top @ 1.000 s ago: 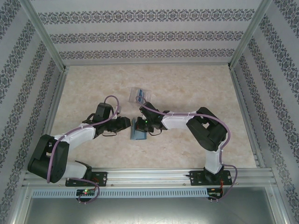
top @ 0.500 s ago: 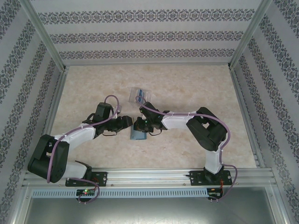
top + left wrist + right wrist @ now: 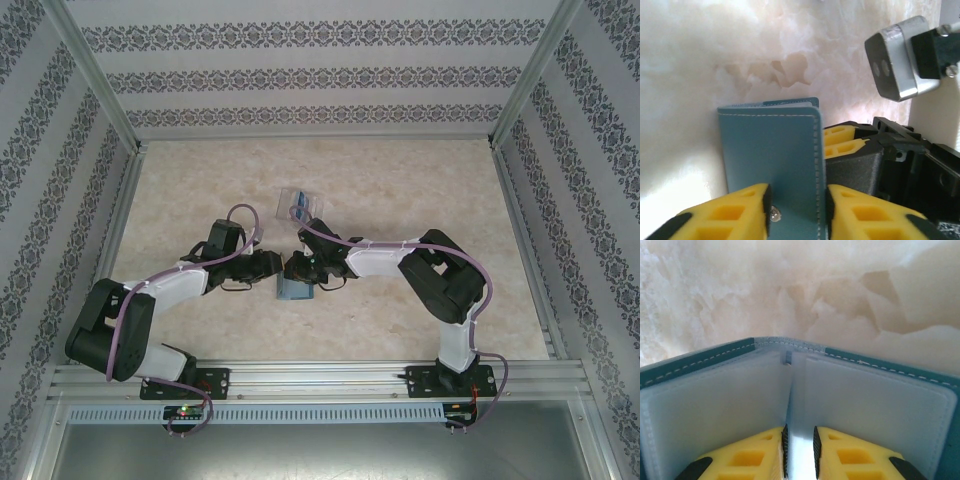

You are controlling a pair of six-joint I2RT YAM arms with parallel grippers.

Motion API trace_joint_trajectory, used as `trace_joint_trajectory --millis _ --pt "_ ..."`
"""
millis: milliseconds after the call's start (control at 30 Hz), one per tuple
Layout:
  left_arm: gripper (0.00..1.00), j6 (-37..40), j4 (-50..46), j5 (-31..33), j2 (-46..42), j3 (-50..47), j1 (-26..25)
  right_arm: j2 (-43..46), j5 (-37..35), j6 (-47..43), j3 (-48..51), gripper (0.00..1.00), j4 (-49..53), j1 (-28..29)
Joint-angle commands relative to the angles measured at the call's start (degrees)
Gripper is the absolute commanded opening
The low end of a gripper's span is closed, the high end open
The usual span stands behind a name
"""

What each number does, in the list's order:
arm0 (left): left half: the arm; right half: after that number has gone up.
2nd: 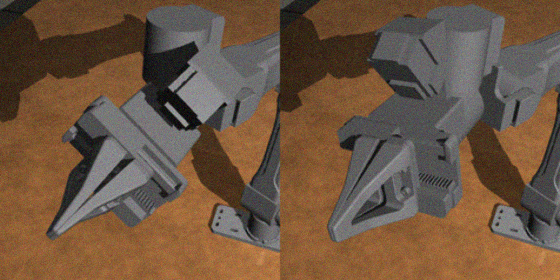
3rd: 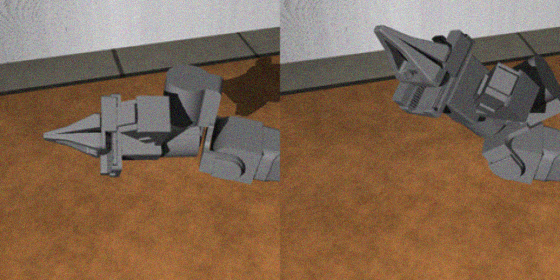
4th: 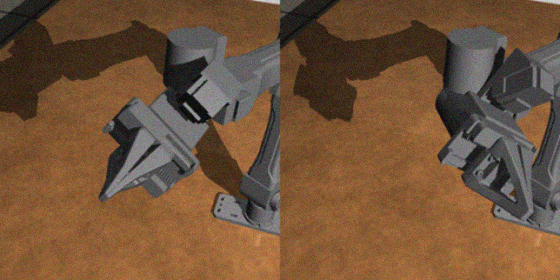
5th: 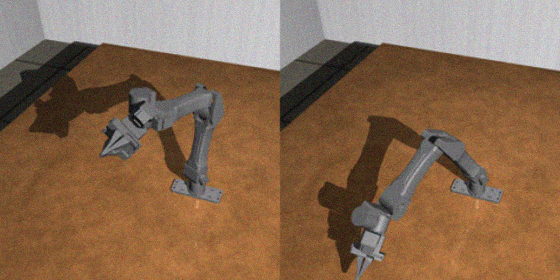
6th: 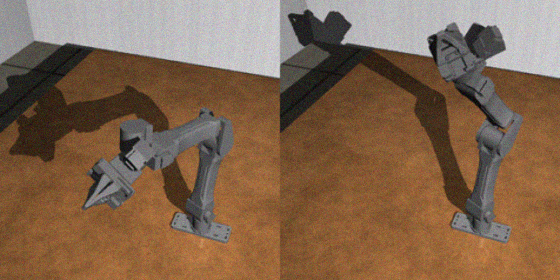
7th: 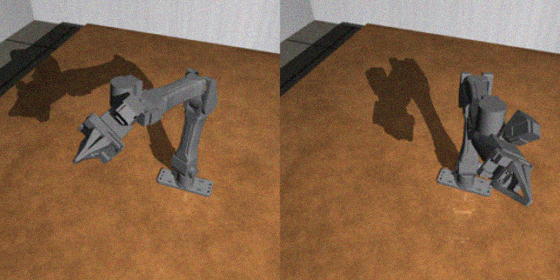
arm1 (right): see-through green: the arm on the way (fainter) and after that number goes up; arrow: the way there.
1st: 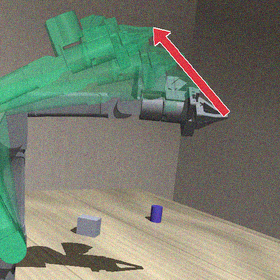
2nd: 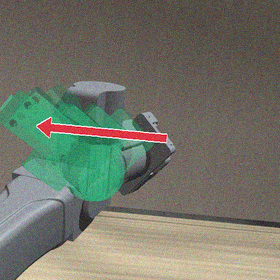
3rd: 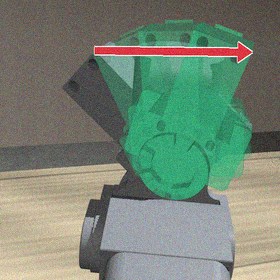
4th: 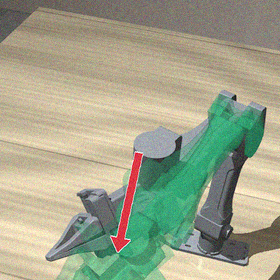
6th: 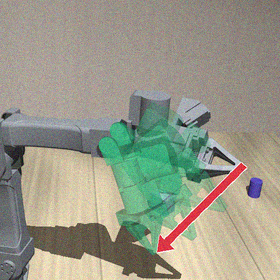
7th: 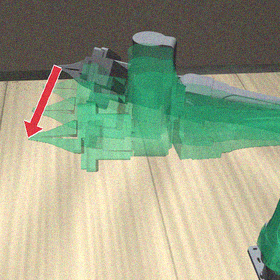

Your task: Put the credit cards into the card holder

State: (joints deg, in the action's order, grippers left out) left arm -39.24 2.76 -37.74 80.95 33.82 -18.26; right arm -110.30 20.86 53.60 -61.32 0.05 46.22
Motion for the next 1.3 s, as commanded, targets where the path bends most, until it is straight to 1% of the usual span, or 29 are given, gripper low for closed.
trace_joint_trajectory --millis 0,33,100,167,267,667,933,1067,1267 --pt "0.3 1.2 -1.2 1.0 -0.5 0.1 0.4 -1.2 0.0 -1.7 1.1 0.23 0.9 -0.7" --pt "0.29 1.2 -1.3 1.2 -0.9 0.0 0.4 -1.2 0.1 -1.7 1.2 0.23 1.0 -0.8" --pt "0.23 1.6 -1.8 1.5 -1.8 0.0 0.4 -1.2 0.1 -1.8 1.6 0.23 1.0 -1.1" --pt "0.19 1.9 -2.7 2.0 -2.2 0.2 0.4 -1.1 0.1 -1.8 2.2 0.23 0.6 -1.4" --pt "0.15 2.1 -2.8 2.1 -2.5 0.0 0.4 -1.0 0.3 -1.9 2.8 0.23 0.2 -2.1" --pt "0.07 2.0 -1.8 2.7 -3.1 -1.1 0.4 -0.7 1.6 -1.8 5.1 0.23 -2.4 -3.6" --pt "0.02 3.1 -0.6 2.7 -0.5 -1.5 0.4 -0.3 2.4 -1.7 6.5 0.23 -4.0 -4.6" --pt "0.02 2.6 4.3 -0.4 0.7 -2.6 0.5 -0.2 3.0 -1.6 7.0 0.23 -5.0 -4.9" --pt "0.0 2.7 8.1 -3.1 2.2 -2.6 0.7 -0.4 3.6 -1.5 7.2 0.24 -5.7 -5.2"
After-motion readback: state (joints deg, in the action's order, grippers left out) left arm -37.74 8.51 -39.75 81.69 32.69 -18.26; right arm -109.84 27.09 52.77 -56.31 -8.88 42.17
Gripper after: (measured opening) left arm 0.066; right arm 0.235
